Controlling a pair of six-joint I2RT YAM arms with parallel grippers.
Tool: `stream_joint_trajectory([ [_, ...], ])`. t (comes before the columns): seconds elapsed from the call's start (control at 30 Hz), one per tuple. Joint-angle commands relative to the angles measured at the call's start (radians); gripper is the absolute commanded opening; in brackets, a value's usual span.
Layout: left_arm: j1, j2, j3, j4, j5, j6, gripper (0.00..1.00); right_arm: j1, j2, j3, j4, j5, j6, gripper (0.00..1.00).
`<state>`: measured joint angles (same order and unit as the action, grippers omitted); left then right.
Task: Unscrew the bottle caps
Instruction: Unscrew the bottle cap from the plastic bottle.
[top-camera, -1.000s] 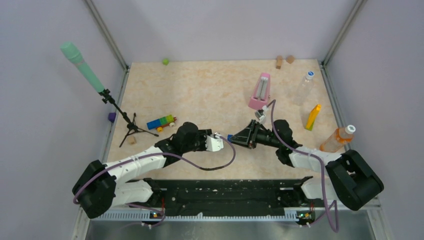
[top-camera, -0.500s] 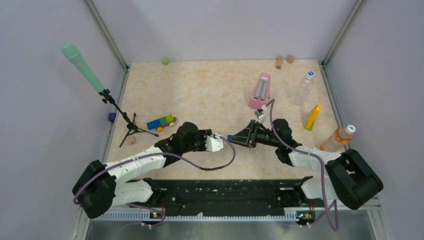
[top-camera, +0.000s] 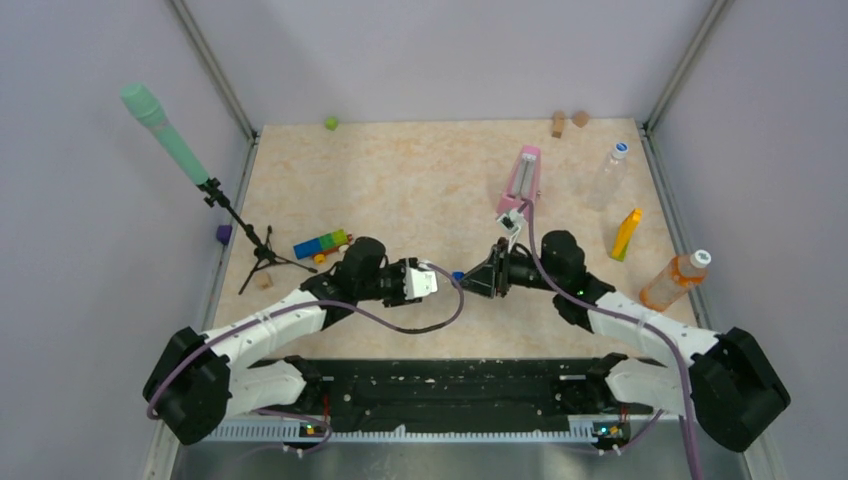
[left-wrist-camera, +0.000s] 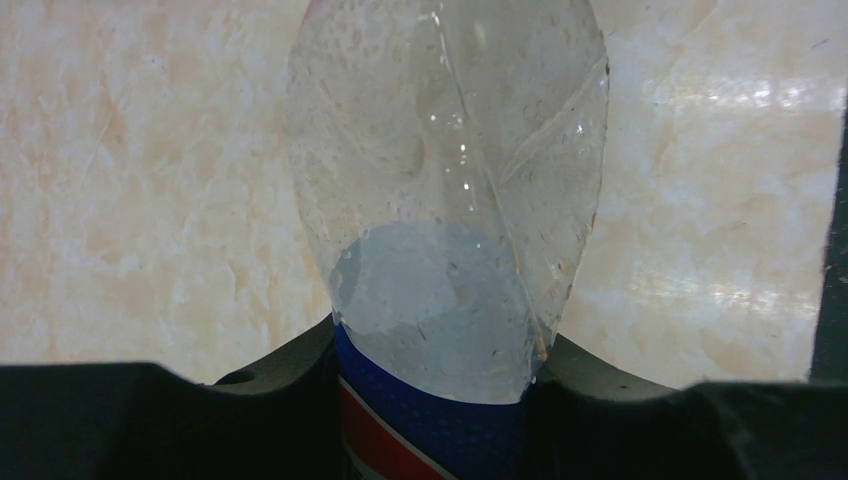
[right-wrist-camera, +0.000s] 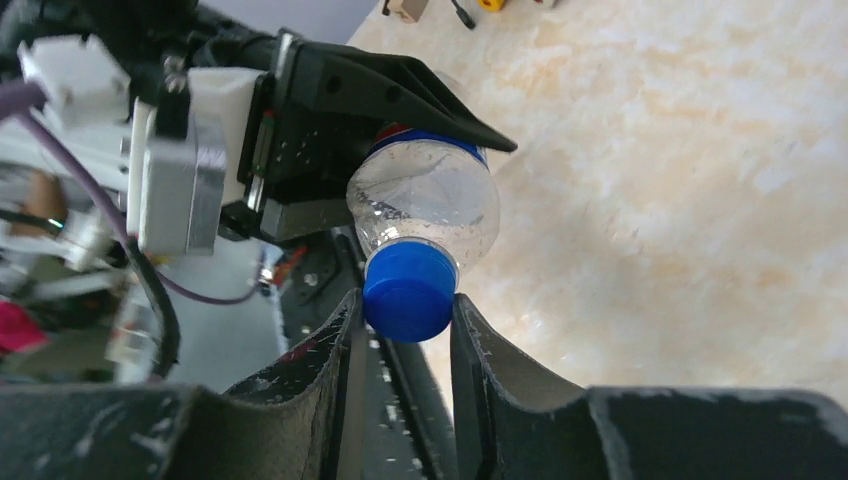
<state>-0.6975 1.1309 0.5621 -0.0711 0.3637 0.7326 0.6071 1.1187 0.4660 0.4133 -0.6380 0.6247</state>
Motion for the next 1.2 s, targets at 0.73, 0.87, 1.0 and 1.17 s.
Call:
stream_joint_trajectory([
  [0.73,0.010,-0.051,0.073,-0.058,0.246,0.005,0.00,0.161,-0.295,-0.164,0.122,0.421,-0.828,0.47],
  [0.87,0.010,-0.063,0.058,-0.044,0.204,0.019,0.00,0.160,-0.355,-0.167,0.086,0.386,-0.604,0.56],
  [1.0,0.009,-0.072,0.045,-0.031,0.194,0.033,0.00,0.160,-0.431,-0.168,0.016,0.532,-0.229,0.65],
  [1.17,-0.016,-0.093,0.028,0.010,0.105,0.048,0.00,0.159,-0.452,-0.147,-0.056,0.565,0.099,0.61],
])
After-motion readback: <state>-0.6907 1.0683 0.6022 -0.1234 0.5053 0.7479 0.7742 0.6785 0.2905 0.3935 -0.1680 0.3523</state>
